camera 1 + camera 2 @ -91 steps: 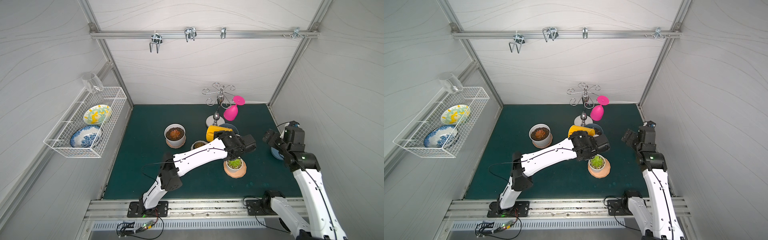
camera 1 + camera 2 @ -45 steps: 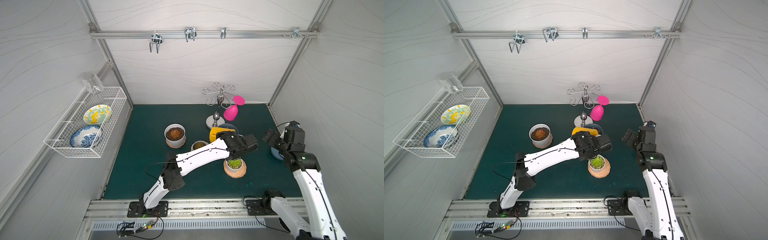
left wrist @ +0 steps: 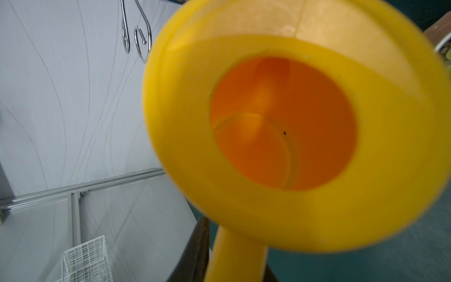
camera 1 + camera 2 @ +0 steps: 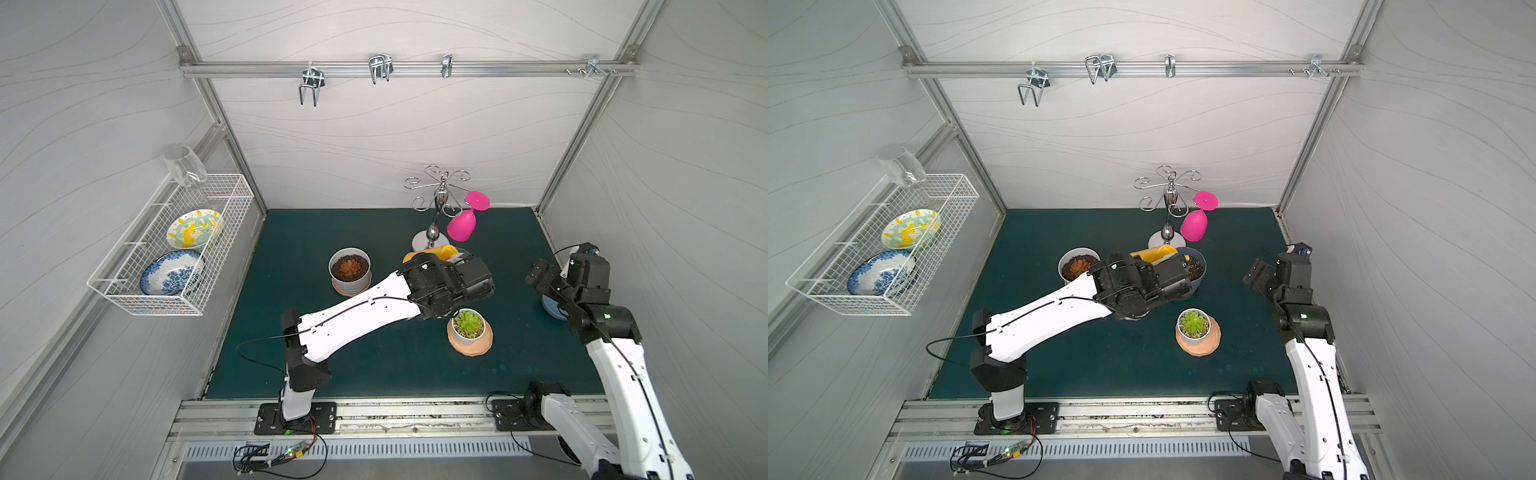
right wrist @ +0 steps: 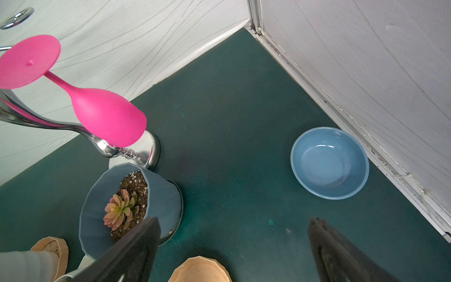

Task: Water the succulent around the soil edge
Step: Water the soil of the potted plant with water.

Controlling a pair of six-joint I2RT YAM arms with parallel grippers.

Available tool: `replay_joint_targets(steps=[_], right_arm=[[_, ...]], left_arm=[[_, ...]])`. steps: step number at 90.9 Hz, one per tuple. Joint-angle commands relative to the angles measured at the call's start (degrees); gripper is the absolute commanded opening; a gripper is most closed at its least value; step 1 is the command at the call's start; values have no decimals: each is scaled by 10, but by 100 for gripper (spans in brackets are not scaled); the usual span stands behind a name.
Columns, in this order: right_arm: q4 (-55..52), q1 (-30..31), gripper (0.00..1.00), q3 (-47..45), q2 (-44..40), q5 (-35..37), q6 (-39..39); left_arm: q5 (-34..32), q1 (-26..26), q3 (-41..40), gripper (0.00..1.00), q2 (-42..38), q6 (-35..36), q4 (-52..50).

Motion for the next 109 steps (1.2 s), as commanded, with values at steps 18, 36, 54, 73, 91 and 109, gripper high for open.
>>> replay_joint_targets(steps=[18, 36, 54, 73, 91, 109], right_arm=[[-64, -3, 99, 19, -36, -41, -4], [-85, -3, 99, 7, -55, -42, -10], [-87, -3, 99, -12, -65, -42, -9], [-90, -3, 99, -13, -71, -36, -8], [-91, -3, 99, -18, -80, -33, -6], [-91, -3, 99, -23, -83, -31, -5]], left_arm=[[70, -53, -106, 0, -58, -182, -32], [92, -70, -162, 0, -73, -258, -55], [115, -91, -204, 0, -73, -282, -43], [131, -99, -238, 0, -61, -284, -11], [140, -104, -245, 0, -52, -279, 8], [151, -105, -247, 0, -35, -272, 19]])
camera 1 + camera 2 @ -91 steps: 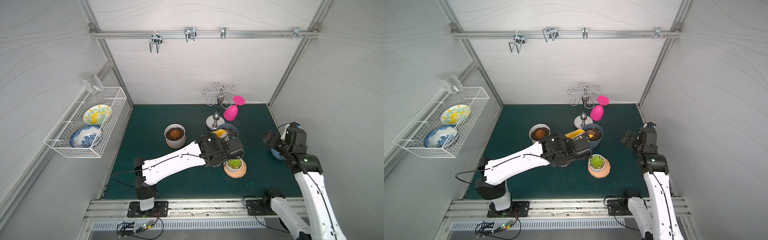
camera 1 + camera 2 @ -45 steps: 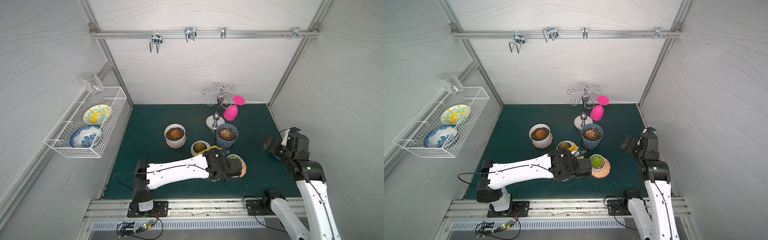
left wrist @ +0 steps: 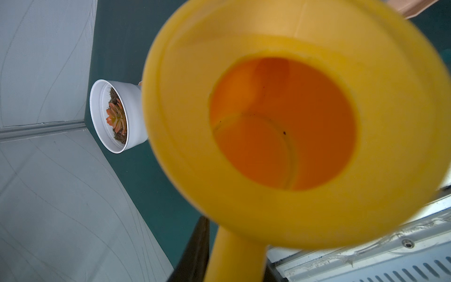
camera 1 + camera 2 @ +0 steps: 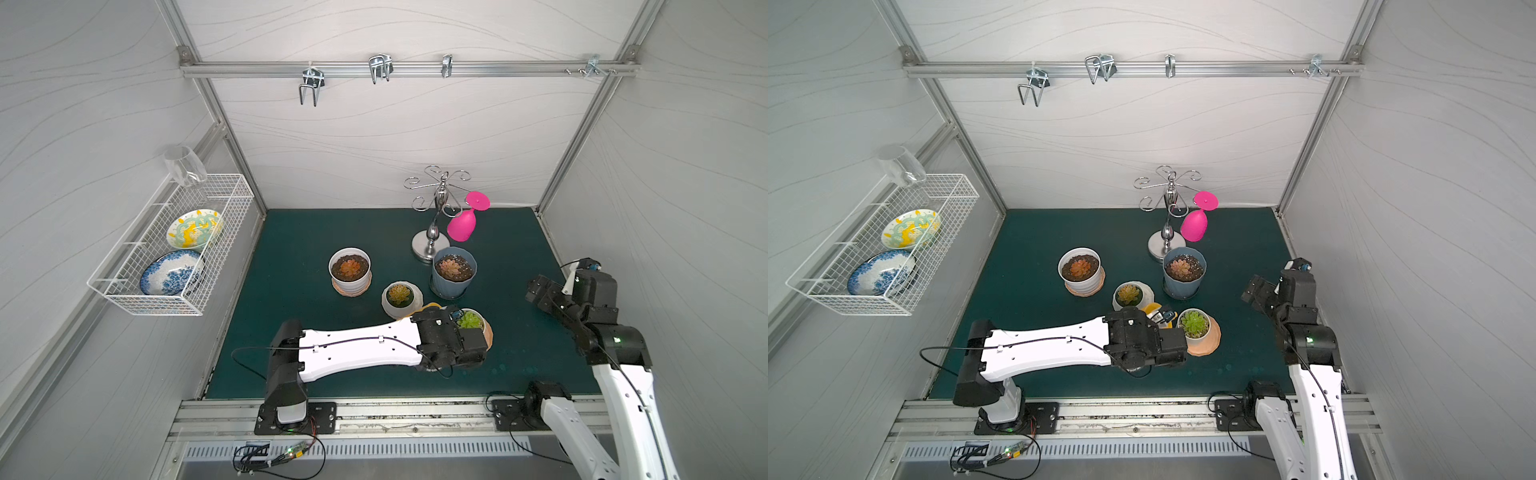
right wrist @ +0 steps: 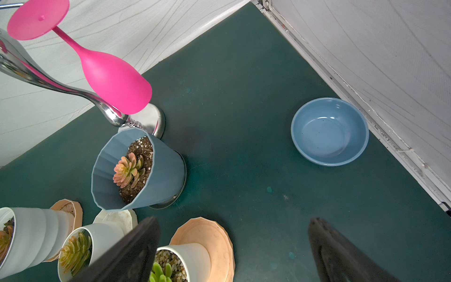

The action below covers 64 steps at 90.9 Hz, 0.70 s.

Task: Water the succulent around the soil edge
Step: Water the soil of the potted plant with water.

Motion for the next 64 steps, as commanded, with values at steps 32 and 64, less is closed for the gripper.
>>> replay_joint_targets(steps=[32, 64], right_arm=[[-9, -3, 99, -4, -4, 7, 0], [-10, -4, 99, -1, -4, 10, 0]], left_arm=[[10, -7, 6, 0, 25, 4, 14], [15, -11, 5, 0, 24, 6, 5]])
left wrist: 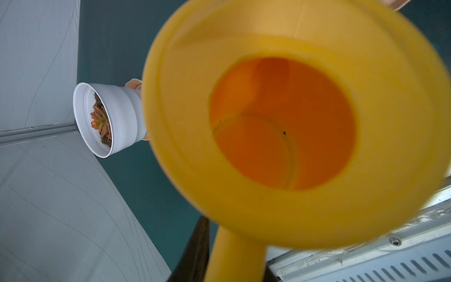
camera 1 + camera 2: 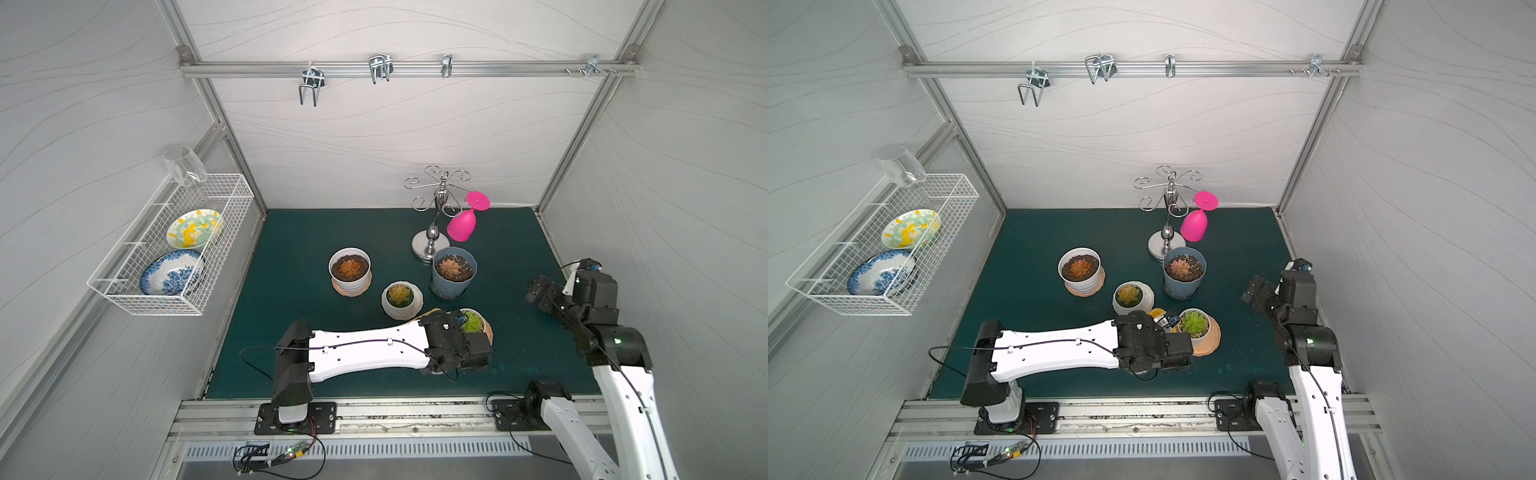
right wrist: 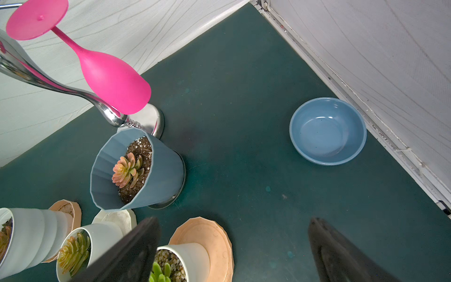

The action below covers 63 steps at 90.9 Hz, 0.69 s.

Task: Water the succulent around the soil edge
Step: Water the soil of the potted plant with water.

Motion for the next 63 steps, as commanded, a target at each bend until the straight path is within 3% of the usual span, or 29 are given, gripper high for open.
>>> replay_joint_targets(steps=[1, 63], right_arm=[[-8, -4, 99, -1, -3, 6, 0], [-9, -8, 99, 8, 2, 10, -2]], left_arm=[[-1, -6, 5, 0, 4, 4, -4], [16, -27, 27, 0, 10, 13, -35]])
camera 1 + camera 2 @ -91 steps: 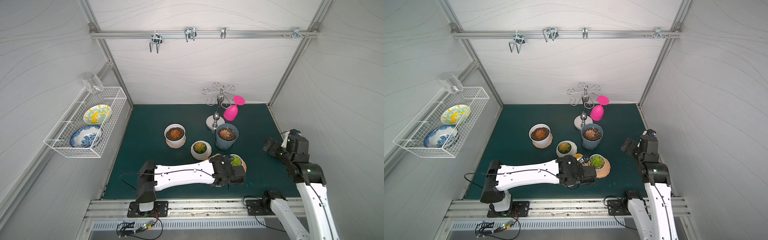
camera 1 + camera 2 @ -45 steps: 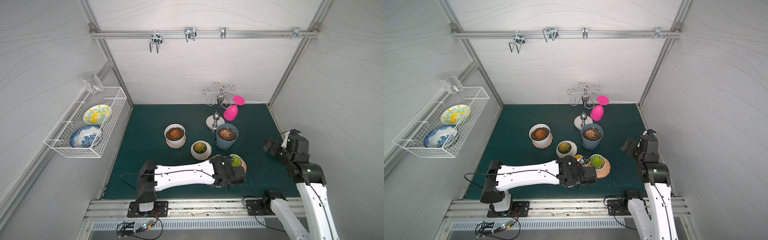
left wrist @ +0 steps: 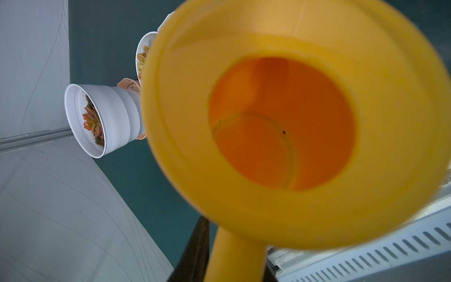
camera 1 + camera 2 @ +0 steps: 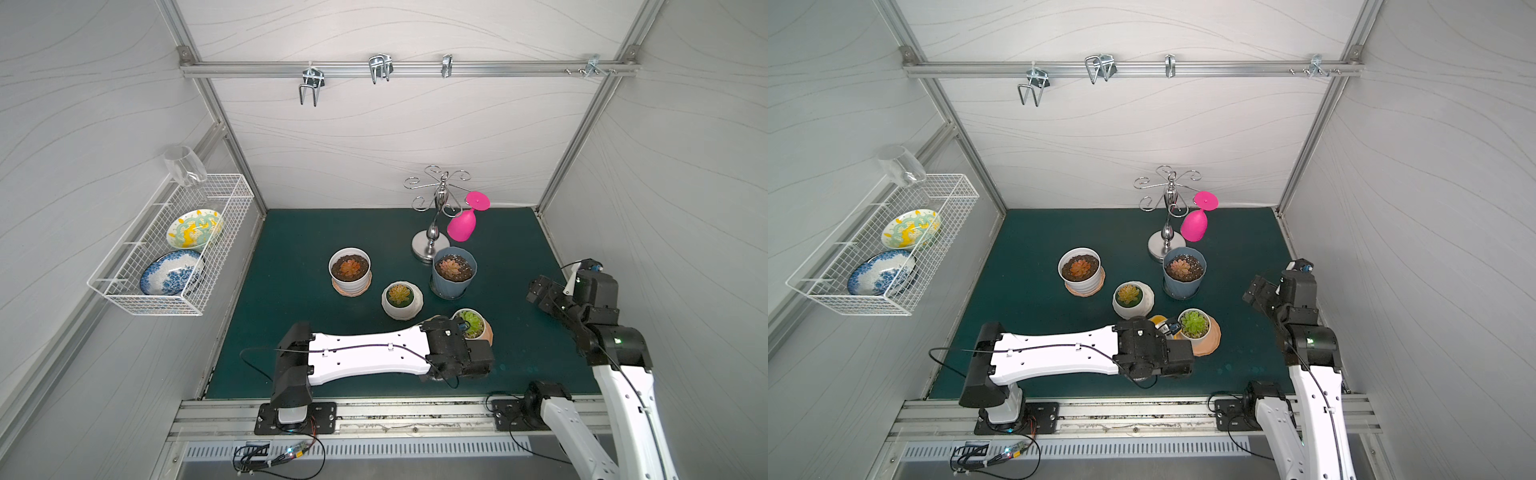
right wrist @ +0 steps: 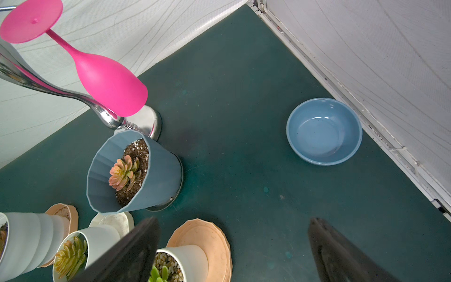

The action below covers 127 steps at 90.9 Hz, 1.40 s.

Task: Water the succulent around the soil edge
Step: Water the soil of the potted plant with water.

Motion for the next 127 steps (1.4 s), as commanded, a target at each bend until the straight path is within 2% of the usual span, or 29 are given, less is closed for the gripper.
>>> replay_joint_targets(steps=[1, 32, 92, 127], right_arm=[[-8, -4, 99, 8, 1, 6, -2], [-8, -6, 99, 8, 1, 6, -3], [-5, -9, 99, 9, 0, 2, -3], [-5, -11, 99, 9, 1, -1, -4]], left_arm=[[-1, -8, 27, 0, 10, 7, -22], [5, -25, 70, 0, 30, 33, -25], [-6, -29, 212, 0, 106, 77, -48], [-12, -12, 234, 0, 112, 71, -62]])
